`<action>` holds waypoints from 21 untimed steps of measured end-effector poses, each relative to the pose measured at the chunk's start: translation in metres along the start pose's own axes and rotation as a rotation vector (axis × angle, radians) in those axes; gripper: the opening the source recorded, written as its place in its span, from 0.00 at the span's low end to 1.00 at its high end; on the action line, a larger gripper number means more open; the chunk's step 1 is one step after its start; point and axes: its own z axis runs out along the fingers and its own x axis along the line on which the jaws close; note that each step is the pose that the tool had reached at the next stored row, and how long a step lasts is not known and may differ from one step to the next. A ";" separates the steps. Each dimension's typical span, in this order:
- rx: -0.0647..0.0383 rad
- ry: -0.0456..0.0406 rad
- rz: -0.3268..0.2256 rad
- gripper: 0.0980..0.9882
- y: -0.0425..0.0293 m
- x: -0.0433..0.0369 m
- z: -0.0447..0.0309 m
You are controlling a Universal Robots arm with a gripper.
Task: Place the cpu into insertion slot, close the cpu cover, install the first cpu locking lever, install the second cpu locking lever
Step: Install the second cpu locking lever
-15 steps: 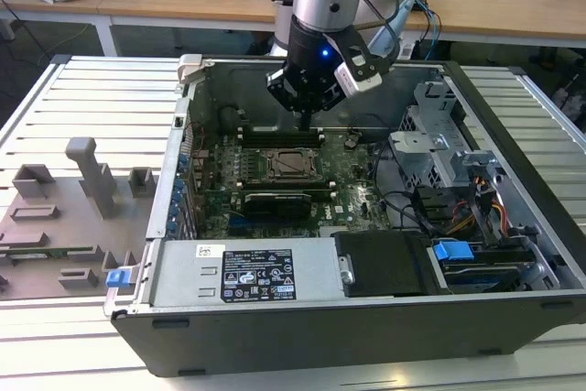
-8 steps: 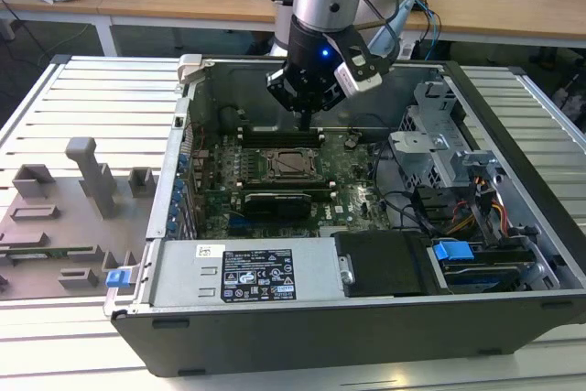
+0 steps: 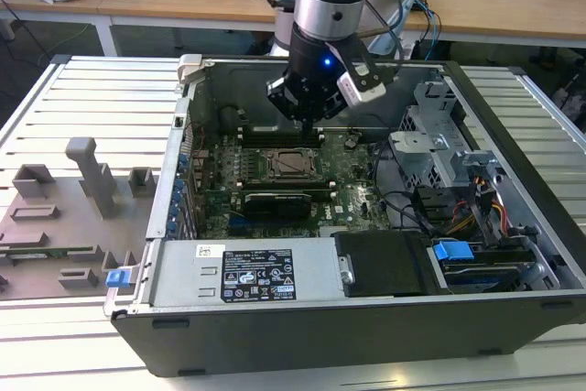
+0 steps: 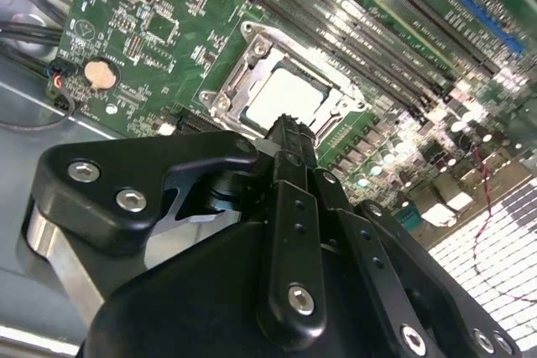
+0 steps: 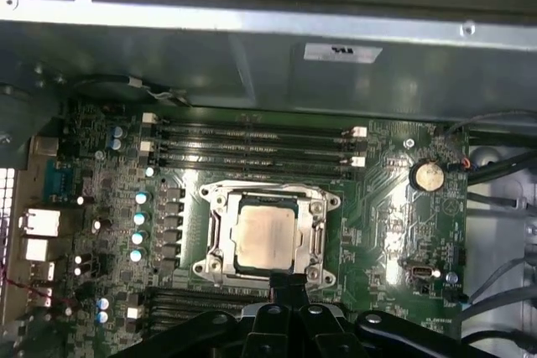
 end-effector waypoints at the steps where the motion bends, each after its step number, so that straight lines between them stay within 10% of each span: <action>1: 0.000 0.0000 0.000 0.01 -0.0017 0.0001 0.0000; 21: -0.002 -0.0002 0.000 0.01 -0.0266 0.0016 0.0046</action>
